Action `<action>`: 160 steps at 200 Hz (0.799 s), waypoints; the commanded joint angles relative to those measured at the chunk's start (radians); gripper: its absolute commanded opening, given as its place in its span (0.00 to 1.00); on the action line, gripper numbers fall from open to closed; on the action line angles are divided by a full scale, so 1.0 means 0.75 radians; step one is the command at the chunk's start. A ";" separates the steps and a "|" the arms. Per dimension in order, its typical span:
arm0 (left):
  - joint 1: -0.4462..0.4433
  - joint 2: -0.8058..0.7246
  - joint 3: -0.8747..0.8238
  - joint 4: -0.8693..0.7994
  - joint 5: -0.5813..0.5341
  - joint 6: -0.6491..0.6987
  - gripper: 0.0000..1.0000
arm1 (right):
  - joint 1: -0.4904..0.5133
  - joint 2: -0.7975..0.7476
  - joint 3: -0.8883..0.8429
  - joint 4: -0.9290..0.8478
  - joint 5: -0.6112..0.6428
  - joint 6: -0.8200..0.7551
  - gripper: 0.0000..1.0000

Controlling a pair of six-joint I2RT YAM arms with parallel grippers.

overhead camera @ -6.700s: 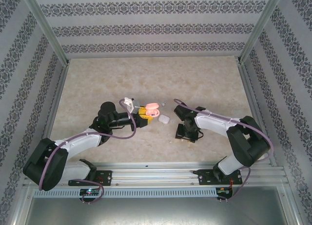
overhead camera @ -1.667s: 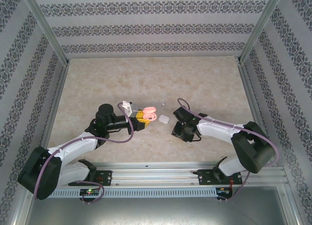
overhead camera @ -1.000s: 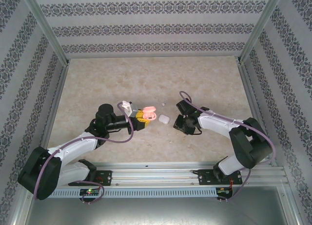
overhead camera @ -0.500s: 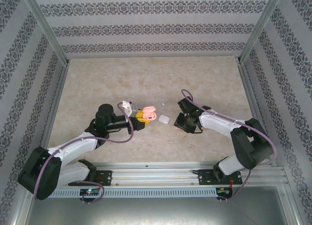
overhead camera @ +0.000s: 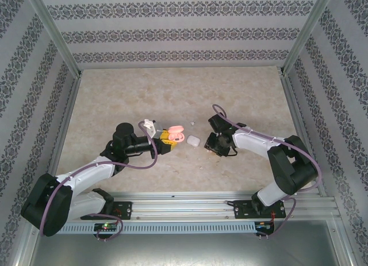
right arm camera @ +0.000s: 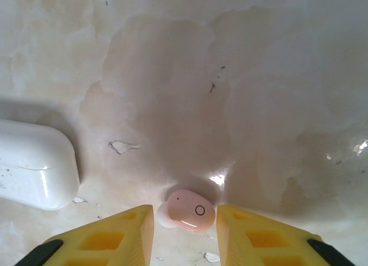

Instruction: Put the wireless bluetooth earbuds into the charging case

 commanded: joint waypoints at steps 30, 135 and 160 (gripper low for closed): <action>0.011 -0.009 0.000 0.010 0.012 0.034 0.14 | 0.040 -0.115 -0.013 -0.051 0.041 0.087 0.36; 0.012 -0.023 -0.013 0.021 0.011 0.031 0.14 | 0.112 -0.012 -0.026 0.018 0.057 0.141 0.35; 0.011 -0.032 -0.015 0.010 0.006 0.036 0.14 | 0.102 -0.001 -0.043 0.031 0.054 0.141 0.34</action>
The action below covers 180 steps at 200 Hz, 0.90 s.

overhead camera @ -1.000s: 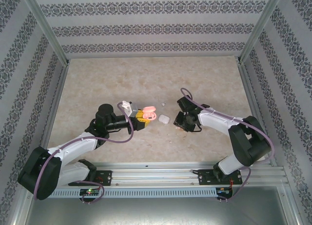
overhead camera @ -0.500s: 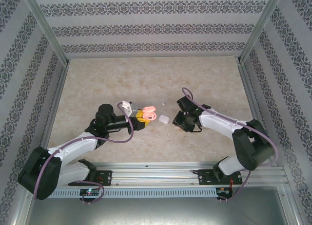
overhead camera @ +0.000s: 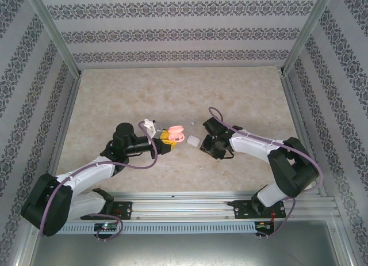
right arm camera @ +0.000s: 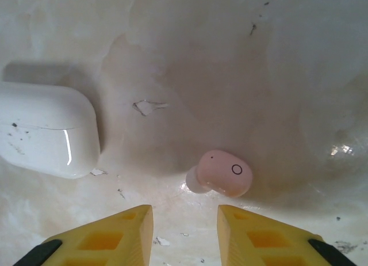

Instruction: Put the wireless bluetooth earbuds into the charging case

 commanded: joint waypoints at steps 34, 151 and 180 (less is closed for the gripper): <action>0.010 -0.027 -0.014 0.011 0.006 0.038 0.14 | -0.036 0.037 -0.019 0.000 0.034 -0.008 0.34; 0.011 -0.037 -0.018 0.000 0.002 0.043 0.14 | -0.118 0.177 0.161 -0.116 0.045 -0.175 0.34; 0.011 -0.038 -0.018 -0.005 -0.002 0.046 0.14 | -0.112 0.218 0.217 -0.195 0.054 -0.227 0.34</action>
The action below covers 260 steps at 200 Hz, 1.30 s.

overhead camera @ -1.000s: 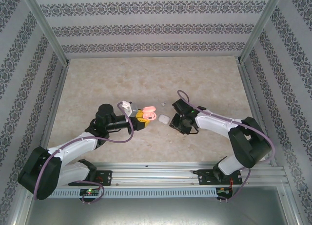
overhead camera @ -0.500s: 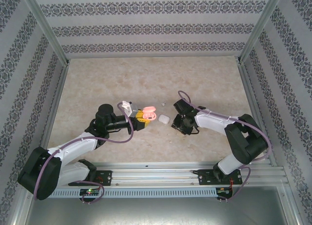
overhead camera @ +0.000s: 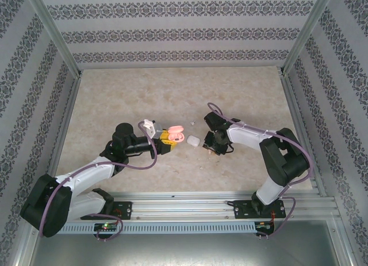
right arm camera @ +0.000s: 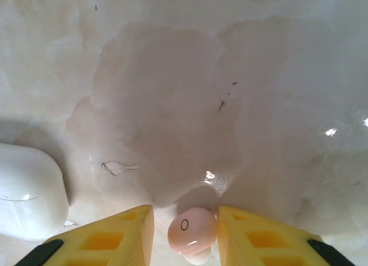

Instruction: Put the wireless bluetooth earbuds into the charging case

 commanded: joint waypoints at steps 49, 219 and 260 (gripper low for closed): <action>0.011 -0.023 -0.013 -0.003 0.000 0.038 0.14 | 0.025 0.057 0.082 -0.118 0.078 -0.108 0.24; 0.012 0.012 0.013 0.153 0.036 -0.046 0.14 | 0.302 -0.651 0.008 -0.098 0.277 -0.046 0.13; 0.011 0.021 0.013 0.192 0.043 -0.083 0.14 | 0.488 -0.776 0.056 -0.004 0.409 -0.011 0.12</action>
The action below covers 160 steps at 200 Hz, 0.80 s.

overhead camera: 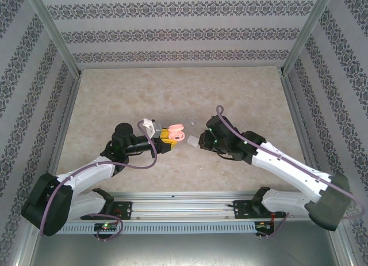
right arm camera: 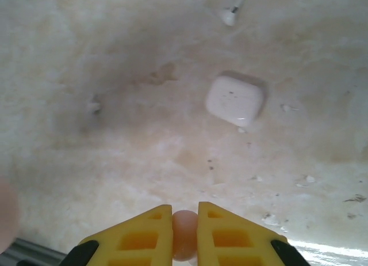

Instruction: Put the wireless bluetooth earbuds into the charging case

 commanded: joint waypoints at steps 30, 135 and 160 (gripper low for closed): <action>0.012 -0.002 0.025 0.065 0.034 -0.028 0.13 | 0.206 0.034 0.182 0.077 0.209 -0.011 0.12; 0.011 -0.020 0.031 0.036 0.034 -0.026 0.14 | 0.328 0.327 0.441 0.168 0.171 -0.092 0.13; 0.011 -0.024 0.032 0.034 0.035 -0.026 0.13 | 0.324 0.351 0.441 0.167 0.167 -0.087 0.13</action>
